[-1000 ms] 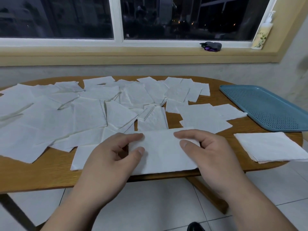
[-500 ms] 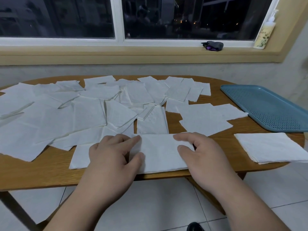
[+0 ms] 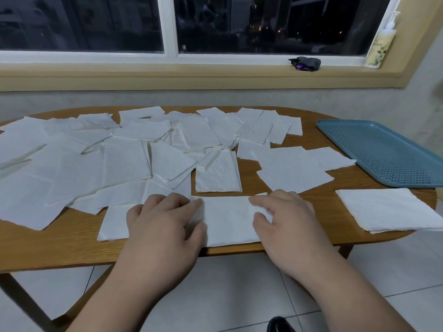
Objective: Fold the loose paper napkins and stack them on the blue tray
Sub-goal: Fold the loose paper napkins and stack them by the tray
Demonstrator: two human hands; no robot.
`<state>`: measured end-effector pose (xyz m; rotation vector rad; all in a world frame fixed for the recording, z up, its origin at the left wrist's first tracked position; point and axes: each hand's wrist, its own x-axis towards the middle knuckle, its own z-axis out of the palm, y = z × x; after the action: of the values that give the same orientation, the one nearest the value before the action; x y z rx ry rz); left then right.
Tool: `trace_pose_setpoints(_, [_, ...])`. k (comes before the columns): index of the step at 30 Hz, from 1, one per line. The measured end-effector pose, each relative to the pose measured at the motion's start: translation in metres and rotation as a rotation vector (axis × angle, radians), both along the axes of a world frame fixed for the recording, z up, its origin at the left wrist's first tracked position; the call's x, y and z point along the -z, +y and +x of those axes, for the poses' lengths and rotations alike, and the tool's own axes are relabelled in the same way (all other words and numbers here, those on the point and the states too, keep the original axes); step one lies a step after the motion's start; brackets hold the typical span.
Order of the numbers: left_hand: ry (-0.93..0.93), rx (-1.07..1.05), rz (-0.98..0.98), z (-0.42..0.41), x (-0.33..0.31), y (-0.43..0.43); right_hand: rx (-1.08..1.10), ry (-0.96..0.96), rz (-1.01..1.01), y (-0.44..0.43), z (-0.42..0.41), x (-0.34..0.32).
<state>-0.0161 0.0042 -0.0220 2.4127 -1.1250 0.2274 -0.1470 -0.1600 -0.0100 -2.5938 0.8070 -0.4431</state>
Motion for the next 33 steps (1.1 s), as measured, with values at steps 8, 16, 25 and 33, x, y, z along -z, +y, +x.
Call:
trace_pose_setpoints(8, [-0.05, -0.008, -0.082, -0.009, -0.005, 0.001, 0.022, -0.022, -0.159, 0.0, -0.004, 0.005])
trace_pose_setpoints(16, [-0.135, 0.224, -0.05, -0.015, 0.001, -0.001, -0.075, -0.033, -0.197, -0.003, -0.006, 0.008])
trace_pose_setpoints(25, [-0.118, 0.246, -0.061, -0.012, 0.003, 0.001, 0.154, 0.057, -0.126, -0.038, -0.012, -0.006])
trace_pose_setpoints(33, [-0.085, 0.238, -0.065, -0.012, 0.003, 0.001, 0.245, 0.076, -0.269, -0.037, -0.011, -0.003])
